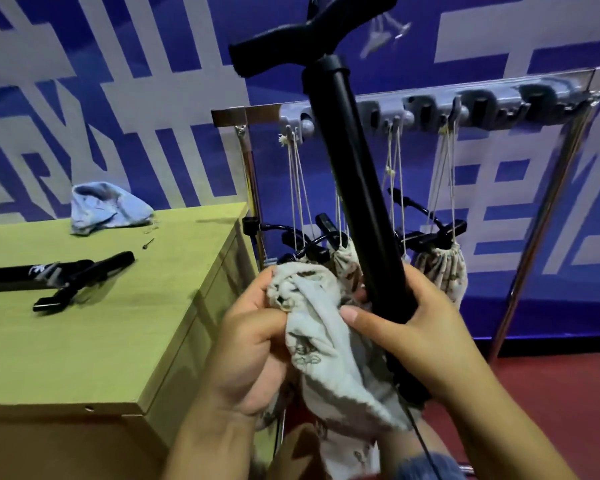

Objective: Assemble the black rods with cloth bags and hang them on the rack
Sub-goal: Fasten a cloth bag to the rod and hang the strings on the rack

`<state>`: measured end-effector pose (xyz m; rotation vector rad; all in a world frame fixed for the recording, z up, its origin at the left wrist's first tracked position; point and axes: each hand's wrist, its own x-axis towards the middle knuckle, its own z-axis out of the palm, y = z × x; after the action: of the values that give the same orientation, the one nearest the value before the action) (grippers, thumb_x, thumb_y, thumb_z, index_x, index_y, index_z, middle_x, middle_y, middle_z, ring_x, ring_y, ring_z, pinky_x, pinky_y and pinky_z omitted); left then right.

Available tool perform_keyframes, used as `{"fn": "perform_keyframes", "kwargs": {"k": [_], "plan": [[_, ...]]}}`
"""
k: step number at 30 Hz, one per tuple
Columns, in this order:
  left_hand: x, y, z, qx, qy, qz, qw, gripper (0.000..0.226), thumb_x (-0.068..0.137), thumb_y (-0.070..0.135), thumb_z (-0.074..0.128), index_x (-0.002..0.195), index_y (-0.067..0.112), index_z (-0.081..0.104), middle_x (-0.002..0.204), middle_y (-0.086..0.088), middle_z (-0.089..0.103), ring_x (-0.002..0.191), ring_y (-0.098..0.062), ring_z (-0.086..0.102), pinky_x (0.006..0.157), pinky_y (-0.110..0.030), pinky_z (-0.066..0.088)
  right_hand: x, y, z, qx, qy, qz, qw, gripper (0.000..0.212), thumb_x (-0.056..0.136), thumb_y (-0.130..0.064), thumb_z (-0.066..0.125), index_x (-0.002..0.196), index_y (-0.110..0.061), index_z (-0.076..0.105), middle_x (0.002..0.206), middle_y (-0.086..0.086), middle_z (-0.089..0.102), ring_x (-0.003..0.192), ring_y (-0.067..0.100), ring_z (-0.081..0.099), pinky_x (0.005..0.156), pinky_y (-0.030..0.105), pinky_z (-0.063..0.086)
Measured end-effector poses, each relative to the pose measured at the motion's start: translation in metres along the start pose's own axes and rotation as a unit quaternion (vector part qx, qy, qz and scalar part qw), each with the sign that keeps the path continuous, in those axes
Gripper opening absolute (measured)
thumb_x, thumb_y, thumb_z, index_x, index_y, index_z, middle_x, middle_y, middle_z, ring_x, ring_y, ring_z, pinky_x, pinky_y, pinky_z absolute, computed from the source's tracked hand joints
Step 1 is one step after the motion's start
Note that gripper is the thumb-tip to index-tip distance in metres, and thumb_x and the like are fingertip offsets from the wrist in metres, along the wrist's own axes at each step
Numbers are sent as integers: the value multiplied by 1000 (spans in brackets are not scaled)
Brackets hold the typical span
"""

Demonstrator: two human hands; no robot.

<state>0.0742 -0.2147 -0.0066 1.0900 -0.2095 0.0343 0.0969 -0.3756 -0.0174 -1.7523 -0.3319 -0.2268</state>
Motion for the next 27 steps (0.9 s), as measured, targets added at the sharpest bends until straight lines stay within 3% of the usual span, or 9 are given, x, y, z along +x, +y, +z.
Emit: {"fn": "perform_keyframes", "kwargs": {"k": [5, 7, 11, 14, 18, 20, 23, 25, 27], "plan": [[-3, 5, -9, -91, -91, -38, 991, 48, 50, -1, 61, 97, 1, 67, 91, -24, 66, 86, -35, 64, 78, -43, 55, 3, 9, -3, -34, -17, 11, 999, 31, 64, -17, 81, 85, -25, 59, 81, -8, 64, 68, 4, 59, 62, 16, 45], [-2, 4, -13, 76, -12, -34, 996, 29, 61, -3, 65, 80, 18, 69, 75, -9, 68, 69, -22, 63, 62, -30, 54, 6, 9, -8, -55, 13, 0, 998, 28, 67, -9, 76, 82, -23, 58, 74, -1, 62, 63, 3, 53, 57, 15, 41], [-3, 3, -30, 563, 85, -7, 822, 31, 75, -3, 62, 71, 24, 48, 63, 10, 54, 53, -5, 40, 50, -24, 31, 15, 0, -27, -49, 95, -5, 994, 26, 69, -1, 69, 81, -20, 54, 77, 1, 61, 64, 9, 52, 55, 17, 42], [-6, -2, -33, 647, 121, 9, 753, 29, 79, 1, 60, 72, 25, 45, 75, 9, 49, 63, -2, 42, 51, -17, 30, 15, -6, -33, -27, 113, -5, 993, 28, 70, -3, 69, 82, -25, 55, 78, -1, 63, 65, 8, 55, 57, 17, 45], [-3, -13, -33, 637, 281, 46, 716, 26, 84, 5, 54, 70, 23, 40, 68, 4, 49, 58, -11, 43, 46, -24, 26, 14, -6, -37, 4, 119, 13, 993, 29, 69, -5, 74, 82, -25, 57, 74, -3, 64, 68, 13, 60, 63, 29, 49], [1, -16, -32, 542, 315, 28, 779, 26, 87, 2, 49, 71, 21, 40, 65, 1, 52, 55, -14, 45, 46, -28, 30, 15, -1, -37, 27, 117, 19, 993, 28, 69, -5, 75, 85, -20, 58, 67, -10, 64, 62, 9, 59, 61, 28, 48], [3, -15, -29, 160, 217, -75, 960, 22, 85, -10, 49, 85, 11, 56, 77, -9, 67, 66, -20, 63, 48, -28, 53, 17, 5, -37, 40, 119, 20, 992, 26, 71, -3, 73, 87, -17, 57, 61, -19, 61, 57, -1, 55, 59, 21, 47], [4, -14, -32, -66, 110, -131, 983, 36, 60, -9, 71, 94, 1, 65, 87, -19, 70, 76, -31, 69, 58, -38, 59, 18, 6, -38, 62, 110, 12, 992, 27, 71, -2, 73, 85, -19, 57, 62, -17, 62, 58, 0, 56, 58, 18, 48], [5, -17, -33, -148, 54, -168, 973, 61, 31, 0, 84, 91, 1, 71, 91, -20, 69, 78, -32, 69, 64, -45, 59, 18, 5, -39, 100, 103, 7, 990, 32, 68, -6, 78, 85, -23, 58, 66, -15, 64, 63, 4, 59, 63, 22, 50]]}}
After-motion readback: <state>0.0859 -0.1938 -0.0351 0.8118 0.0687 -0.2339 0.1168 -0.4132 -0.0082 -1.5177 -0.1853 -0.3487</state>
